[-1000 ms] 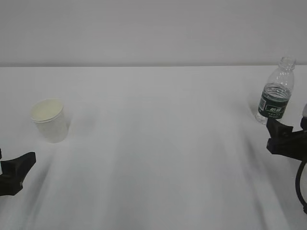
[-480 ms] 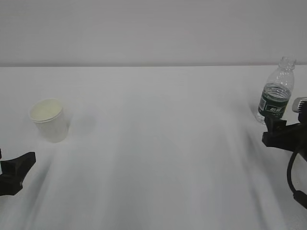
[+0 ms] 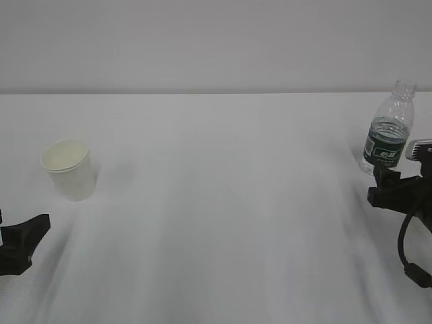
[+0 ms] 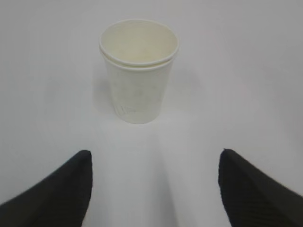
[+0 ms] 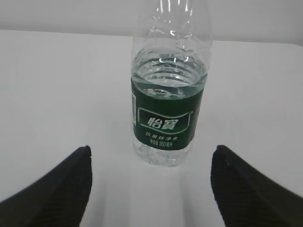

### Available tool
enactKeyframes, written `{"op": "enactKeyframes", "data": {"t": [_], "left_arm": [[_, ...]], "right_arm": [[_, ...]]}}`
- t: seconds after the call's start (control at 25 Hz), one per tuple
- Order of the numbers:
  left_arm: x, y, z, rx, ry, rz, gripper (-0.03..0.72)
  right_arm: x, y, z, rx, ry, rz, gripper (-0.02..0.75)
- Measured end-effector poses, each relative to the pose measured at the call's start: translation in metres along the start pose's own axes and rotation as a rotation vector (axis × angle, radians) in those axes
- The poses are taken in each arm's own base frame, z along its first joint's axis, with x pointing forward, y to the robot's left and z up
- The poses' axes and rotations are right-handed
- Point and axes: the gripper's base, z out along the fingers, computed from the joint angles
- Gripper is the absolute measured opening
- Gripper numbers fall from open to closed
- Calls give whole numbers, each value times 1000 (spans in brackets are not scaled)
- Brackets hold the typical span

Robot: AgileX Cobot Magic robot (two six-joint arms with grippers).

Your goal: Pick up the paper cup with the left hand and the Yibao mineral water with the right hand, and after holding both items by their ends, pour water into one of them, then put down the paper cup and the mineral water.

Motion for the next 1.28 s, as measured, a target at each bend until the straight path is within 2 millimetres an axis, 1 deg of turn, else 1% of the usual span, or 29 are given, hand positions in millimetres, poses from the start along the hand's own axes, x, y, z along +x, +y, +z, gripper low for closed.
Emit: {"op": "enactKeyframes", "data": {"t": [0.16,0.36,0.6,0.88,1.0,1.2,1.28], "left_arm": [[0,0,0,-1,0,-1,592],[0,0,0,-1,0,-1,578],[0,0,0,-1,0,-1,561],[0,0,0,-1,0,-1,554],[0,0,0,-1,0,-1,551],[0,0,0,-1,0,-1,547],[0,0,0,-1,0,-1,546]], "right_arm": [[1,-3,2,24,2,9,589],[2,-15,4,50,6,23,589],[2,-26,6,2,-2,27,527],[4,-43,7,-17,-3,41,517],[4,-45,7,-49,-4,29,517],[4,-43,7,-121,-10,4,516],[3,-46,7,-146,-16,5,515]]}}
